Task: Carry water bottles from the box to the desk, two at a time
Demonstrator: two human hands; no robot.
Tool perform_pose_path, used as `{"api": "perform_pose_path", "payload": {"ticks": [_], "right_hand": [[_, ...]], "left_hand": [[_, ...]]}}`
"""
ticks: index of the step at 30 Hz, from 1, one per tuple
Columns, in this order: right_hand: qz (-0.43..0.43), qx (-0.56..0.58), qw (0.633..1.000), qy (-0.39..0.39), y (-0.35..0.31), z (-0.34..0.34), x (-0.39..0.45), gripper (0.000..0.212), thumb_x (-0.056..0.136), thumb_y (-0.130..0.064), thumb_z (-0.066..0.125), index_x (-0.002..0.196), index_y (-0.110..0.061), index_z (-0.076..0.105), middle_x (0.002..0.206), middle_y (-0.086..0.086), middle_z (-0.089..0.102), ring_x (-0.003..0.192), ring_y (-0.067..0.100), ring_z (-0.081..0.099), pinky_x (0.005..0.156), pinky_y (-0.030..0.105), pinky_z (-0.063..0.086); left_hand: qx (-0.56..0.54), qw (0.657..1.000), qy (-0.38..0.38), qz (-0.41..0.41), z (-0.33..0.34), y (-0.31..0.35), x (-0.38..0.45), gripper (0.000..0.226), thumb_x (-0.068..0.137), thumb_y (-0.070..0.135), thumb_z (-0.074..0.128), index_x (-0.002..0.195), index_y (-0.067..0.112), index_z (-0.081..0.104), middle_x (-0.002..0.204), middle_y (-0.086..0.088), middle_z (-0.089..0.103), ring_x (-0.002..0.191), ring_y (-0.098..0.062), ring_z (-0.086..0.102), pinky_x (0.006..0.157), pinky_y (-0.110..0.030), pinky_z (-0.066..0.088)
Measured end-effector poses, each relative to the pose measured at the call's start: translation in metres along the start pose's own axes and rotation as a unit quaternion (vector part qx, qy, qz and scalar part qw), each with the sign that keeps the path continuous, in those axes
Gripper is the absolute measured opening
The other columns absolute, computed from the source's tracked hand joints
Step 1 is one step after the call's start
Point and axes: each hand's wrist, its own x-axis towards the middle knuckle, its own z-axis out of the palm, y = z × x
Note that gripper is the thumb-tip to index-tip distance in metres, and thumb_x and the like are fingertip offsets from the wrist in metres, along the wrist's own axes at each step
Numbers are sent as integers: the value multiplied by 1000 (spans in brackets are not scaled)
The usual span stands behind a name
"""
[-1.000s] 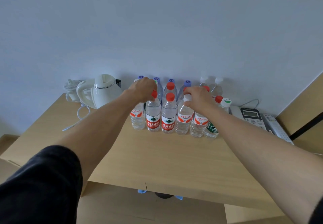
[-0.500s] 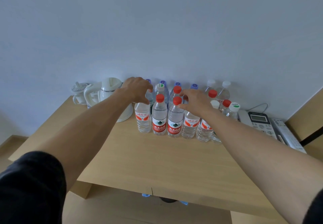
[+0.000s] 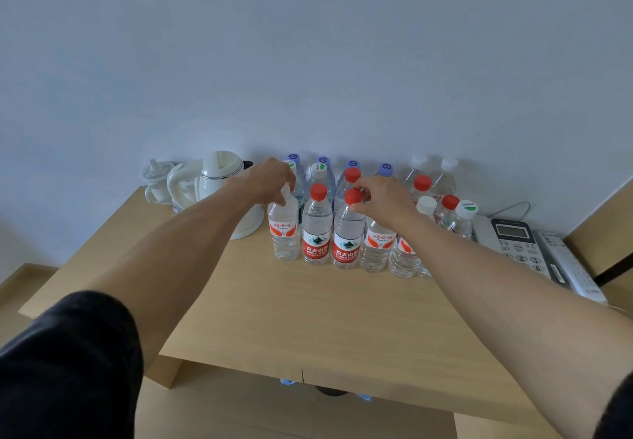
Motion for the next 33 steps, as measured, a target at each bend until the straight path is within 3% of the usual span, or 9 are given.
{"api": "perform_pose_path", "payload": {"ticks": [8, 17, 23, 27, 33], "right_hand": [[-2, 1, 1000, 8, 2, 2, 1, 37, 85, -27, 76, 120, -17, 68, 109, 5, 72, 101, 23, 66, 77, 24, 38], [-12, 11, 1000, 2, 2, 0, 0, 38, 85, -27, 76, 120, -16, 68, 108, 4, 72, 101, 21, 67, 85, 30, 49], [17, 54, 998, 23, 12, -16, 5, 37, 92, -44, 65, 117, -18, 71, 104, 1, 75, 95, 18, 67, 77, 28, 47], [40, 59, 996, 61, 28, -39, 8, 23, 93, -31, 66, 110, -18, 73, 104, 3, 75, 97, 21, 68, 87, 35, 55], [73, 0, 994, 85, 58, -64, 8, 24, 87, -11, 65, 109, -14, 74, 103, 8, 74, 100, 28, 66, 85, 38, 54]], "left_hand": [[2, 1000, 1, 7, 1, -2, 0, 39, 83, 23, 82, 120, 23, 71, 122, -5, 64, 112, -23, 55, 77, -29, 39], [6, 1000, -1, 6, -1, -1, 1, 44, 81, 24, 84, 123, 25, 70, 124, -3, 64, 112, -22, 53, 83, -30, 40], [-1, 1000, -3, 30, -25, 1, 4, 47, 77, 35, 86, 120, 26, 70, 116, 2, 64, 106, -17, 53, 92, -34, 46], [-10, 999, 8, 32, -43, 10, 9, 44, 76, 45, 84, 113, 26, 71, 97, 11, 57, 99, -14, 53, 92, -40, 52], [-43, 995, 81, 43, -45, 41, 28, 37, 83, 40, 79, 115, 22, 73, 108, 3, 71, 96, -16, 60, 85, -38, 55]]}}
